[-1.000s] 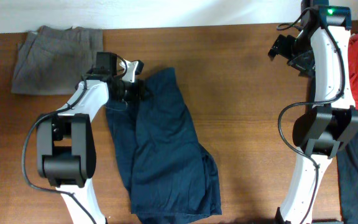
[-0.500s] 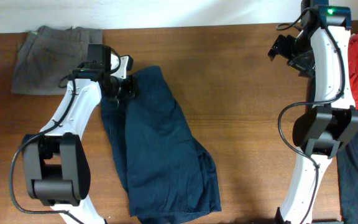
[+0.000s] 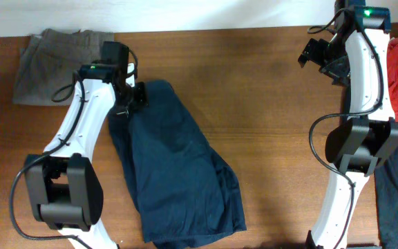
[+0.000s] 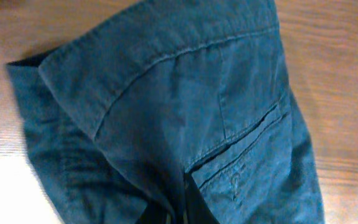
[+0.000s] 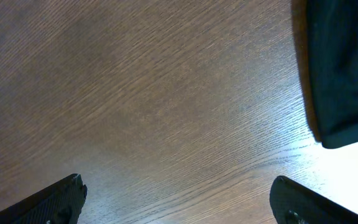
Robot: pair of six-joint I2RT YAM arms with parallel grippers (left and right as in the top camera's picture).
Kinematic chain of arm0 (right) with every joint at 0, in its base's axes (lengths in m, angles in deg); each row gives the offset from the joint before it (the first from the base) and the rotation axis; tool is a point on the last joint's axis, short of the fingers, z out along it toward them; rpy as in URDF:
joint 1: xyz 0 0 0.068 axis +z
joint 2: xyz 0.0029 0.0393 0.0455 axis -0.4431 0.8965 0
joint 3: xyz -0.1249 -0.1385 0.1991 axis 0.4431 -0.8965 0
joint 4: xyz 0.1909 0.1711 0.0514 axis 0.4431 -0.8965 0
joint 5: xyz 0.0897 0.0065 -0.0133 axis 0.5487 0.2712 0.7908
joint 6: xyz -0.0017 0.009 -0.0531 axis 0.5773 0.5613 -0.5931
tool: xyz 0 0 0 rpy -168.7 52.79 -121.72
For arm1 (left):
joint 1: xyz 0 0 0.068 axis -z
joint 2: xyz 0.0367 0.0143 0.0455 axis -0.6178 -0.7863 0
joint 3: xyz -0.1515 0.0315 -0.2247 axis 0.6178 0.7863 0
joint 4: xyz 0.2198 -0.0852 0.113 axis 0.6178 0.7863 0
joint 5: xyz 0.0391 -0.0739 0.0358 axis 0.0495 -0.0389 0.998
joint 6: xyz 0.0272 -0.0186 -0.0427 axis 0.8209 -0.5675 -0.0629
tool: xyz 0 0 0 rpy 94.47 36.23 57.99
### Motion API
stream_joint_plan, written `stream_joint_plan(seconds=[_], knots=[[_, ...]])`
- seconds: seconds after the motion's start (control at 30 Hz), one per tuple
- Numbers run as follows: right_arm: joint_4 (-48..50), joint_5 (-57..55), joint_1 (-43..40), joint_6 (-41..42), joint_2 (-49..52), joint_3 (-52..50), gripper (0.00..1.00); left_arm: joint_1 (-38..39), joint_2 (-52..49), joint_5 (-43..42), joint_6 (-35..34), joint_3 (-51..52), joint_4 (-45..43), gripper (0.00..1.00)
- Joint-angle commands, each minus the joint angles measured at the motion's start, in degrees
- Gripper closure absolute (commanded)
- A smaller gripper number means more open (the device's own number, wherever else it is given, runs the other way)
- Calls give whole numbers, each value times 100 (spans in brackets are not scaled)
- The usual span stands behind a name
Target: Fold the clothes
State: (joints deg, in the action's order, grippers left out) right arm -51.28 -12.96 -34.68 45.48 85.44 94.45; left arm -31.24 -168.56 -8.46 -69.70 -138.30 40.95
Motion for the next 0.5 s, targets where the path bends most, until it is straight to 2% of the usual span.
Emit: stream_joint_plan(seconds=[0.0,0.2,0.37,0.4,0.47], knots=[[-20,-11,0,24,-203,50,1,125,236,994,-240,-216,243,99],[-20,-11,2,24,-203,50,1,133,234,1163,-243,-197,490,99],[-20,-11,0,24,-203,50,1,114,234,1751,-433,-195,804,99],[-20,-11,2,24,-203,50,1,114,234,1746,-433,-195,863,94],[-20,-11,0,24,-203,50,1,114,234,1749,-424,-195,940,66]])
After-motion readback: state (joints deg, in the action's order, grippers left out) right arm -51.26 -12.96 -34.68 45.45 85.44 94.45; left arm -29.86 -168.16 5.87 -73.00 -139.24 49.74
